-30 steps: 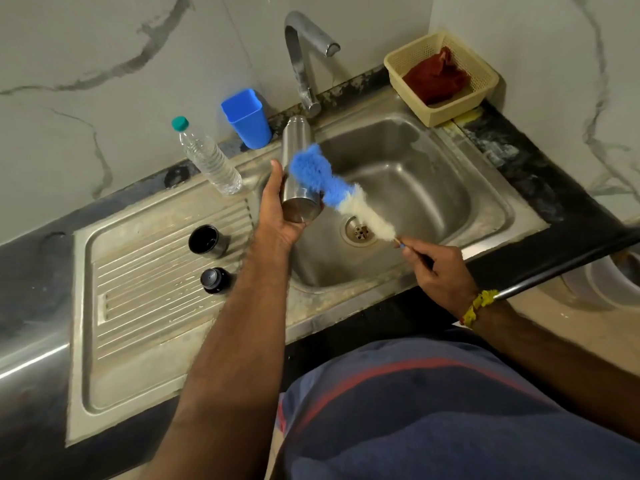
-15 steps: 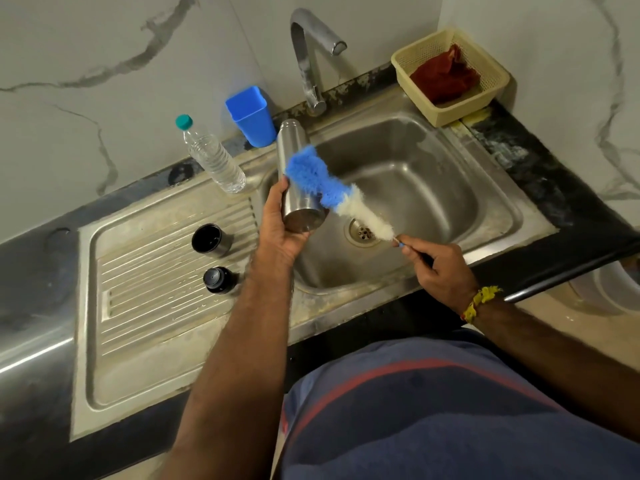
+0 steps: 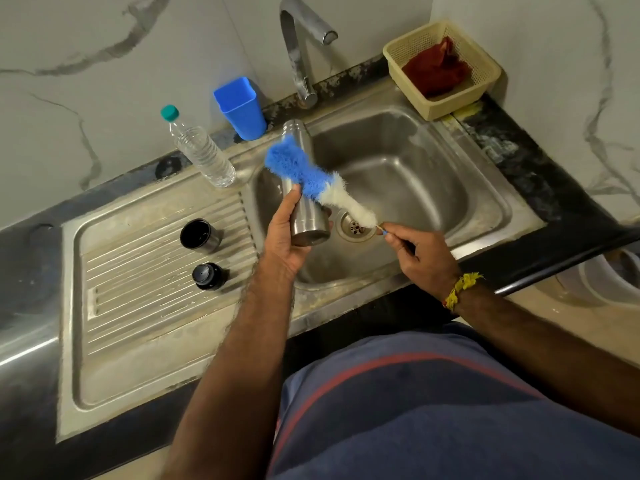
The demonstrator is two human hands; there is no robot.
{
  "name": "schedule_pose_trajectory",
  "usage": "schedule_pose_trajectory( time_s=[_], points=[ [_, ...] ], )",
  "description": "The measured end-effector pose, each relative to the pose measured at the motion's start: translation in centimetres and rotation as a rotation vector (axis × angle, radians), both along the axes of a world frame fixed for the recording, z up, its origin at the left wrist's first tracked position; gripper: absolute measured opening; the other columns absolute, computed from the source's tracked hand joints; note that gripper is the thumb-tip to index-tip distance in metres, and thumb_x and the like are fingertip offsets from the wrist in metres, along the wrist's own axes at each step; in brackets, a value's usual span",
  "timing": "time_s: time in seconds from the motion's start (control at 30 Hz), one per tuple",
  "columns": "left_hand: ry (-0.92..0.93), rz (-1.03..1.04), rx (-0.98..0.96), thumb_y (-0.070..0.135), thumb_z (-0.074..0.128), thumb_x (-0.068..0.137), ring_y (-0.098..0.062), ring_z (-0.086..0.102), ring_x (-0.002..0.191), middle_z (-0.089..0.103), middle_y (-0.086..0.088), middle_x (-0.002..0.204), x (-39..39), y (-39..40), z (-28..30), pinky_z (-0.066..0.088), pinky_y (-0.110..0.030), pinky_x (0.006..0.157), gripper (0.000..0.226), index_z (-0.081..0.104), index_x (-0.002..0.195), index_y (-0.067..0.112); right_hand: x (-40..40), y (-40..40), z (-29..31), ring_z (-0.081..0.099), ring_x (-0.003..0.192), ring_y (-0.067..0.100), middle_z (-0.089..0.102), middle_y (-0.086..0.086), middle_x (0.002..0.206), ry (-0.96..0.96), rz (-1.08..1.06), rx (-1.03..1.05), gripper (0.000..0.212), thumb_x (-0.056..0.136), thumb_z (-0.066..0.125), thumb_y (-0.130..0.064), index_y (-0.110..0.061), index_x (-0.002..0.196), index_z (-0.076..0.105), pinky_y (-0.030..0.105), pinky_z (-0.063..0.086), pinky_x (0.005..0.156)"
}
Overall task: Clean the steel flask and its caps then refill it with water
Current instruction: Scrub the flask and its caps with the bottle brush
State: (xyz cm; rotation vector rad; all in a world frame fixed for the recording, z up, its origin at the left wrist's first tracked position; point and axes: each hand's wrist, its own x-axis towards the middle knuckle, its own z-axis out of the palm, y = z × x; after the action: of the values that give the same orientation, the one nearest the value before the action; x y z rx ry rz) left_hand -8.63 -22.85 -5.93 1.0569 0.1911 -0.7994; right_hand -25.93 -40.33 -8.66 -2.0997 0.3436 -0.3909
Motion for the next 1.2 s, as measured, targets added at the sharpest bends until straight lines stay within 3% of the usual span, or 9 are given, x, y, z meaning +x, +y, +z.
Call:
schedule_pose_trajectory(
  time_s=[0.17,0.27,0.37,0.43,0.53,0.67,0.97,1.13,1.2],
  points=[
    [-0.02,0.018,0.108,0.04,0.082,0.078,-0.028,0.07,0.093,0.072,-0.015,0.11,-0.6,0.5,-0.3,0.059,-0.046,0.082,0.071,0.057,0.136,0.009,0.5,-0.7,0.5,0.066,0.113,0.014,0.071,0.002,0.12,-0.011,-0.061,0.01,0.029,0.098,0.059,-0.013,-0.008,0.126,0.067,0.024,0.052,0.098],
    [0.013,0.028,0.116,0.039,0.084,0.075,-0.031,0.069,0.104,0.069,-0.016,0.123,-1.5,0.4,-0.2,0.059,-0.045,0.075,0.07,0.059,0.134,0.012,0.5,-0.8,0.9,0.07,0.105,0.019,0.074,0.006,0.114,0.01,-0.012,-0.068,0.029,0.098,0.059,-0.015,-0.01,0.126,0.067,0.033,0.058,0.09],
    [0.045,0.039,0.128,0.039,0.08,0.079,-0.032,0.069,0.102,0.069,-0.017,0.119,-1.8,0.4,-0.1,0.059,-0.043,0.069,0.066,0.057,0.134,0.011,0.5,-1.6,0.8,0.071,0.101,0.021,0.075,0.007,0.11,0.028,-0.108,-0.055,0.027,0.098,0.059,-0.013,-0.009,0.123,0.068,0.031,0.057,0.089],
    [0.043,0.032,0.13,0.043,0.078,0.077,-0.032,0.068,0.1,0.069,-0.019,0.114,-1.8,0.4,-0.3,0.059,-0.042,0.066,0.069,0.057,0.134,0.01,1.2,-1.6,0.9,0.071,0.1,0.023,0.075,0.008,0.108,0.048,-0.126,-0.046,0.027,0.098,0.058,-0.016,-0.008,0.121,0.069,0.037,0.057,0.091],
    [0.014,0.036,0.141,0.047,0.076,0.072,-0.032,0.068,0.097,0.07,-0.018,0.109,-1.9,0.4,-0.4,0.058,-0.04,0.065,0.073,0.057,0.132,0.01,2.1,-1.3,1.6,0.071,0.088,0.03,0.075,0.011,0.096,0.023,-0.082,-0.122,0.026,0.097,0.052,-0.028,-0.014,0.114,0.067,0.049,0.059,0.077],
    [-0.044,-0.006,0.209,0.048,0.082,0.061,-0.032,0.068,0.093,0.071,-0.017,0.107,-2.1,0.7,-0.3,0.058,-0.037,0.064,0.078,0.062,0.127,0.011,3.6,-1.4,1.9,0.07,0.077,0.029,0.074,0.011,0.088,0.013,-0.127,-0.181,0.031,0.095,0.048,-0.03,-0.013,0.107,0.07,0.046,0.058,0.068],
    [-0.07,-0.016,0.199,0.052,0.08,0.078,-0.025,0.07,0.088,0.072,-0.015,0.109,-2.2,1.4,-1.4,0.059,-0.035,0.067,0.068,0.065,0.129,0.01,2.6,-1.3,1.4,0.069,0.081,0.032,0.073,0.014,0.09,0.065,-0.088,-0.237,0.03,0.096,0.043,-0.032,-0.014,0.109,0.064,0.047,0.058,0.067],
    [-0.046,-0.007,0.197,0.053,0.072,0.085,-0.025,0.07,0.086,0.074,-0.011,0.103,-1.8,1.3,-1.2,0.059,-0.034,0.064,0.06,0.065,0.127,0.012,0.5,-0.9,0.2,0.07,0.085,0.031,0.073,0.016,0.092,0.062,-0.092,-0.142,0.019,0.098,0.053,-0.013,-0.004,0.107,0.068,0.051,0.059,0.072],
    [-0.038,0.01,0.182,0.055,0.068,0.088,-0.026,0.07,0.086,0.074,-0.01,0.102,-1.2,1.0,-1.1,0.058,-0.035,0.064,0.055,0.064,0.125,0.015,0.1,-0.5,-0.2,0.071,0.089,0.027,0.074,0.013,0.097,0.03,-0.055,-0.136,0.022,0.098,0.054,-0.012,-0.007,0.114,0.069,0.049,0.06,0.076]
  ],
)
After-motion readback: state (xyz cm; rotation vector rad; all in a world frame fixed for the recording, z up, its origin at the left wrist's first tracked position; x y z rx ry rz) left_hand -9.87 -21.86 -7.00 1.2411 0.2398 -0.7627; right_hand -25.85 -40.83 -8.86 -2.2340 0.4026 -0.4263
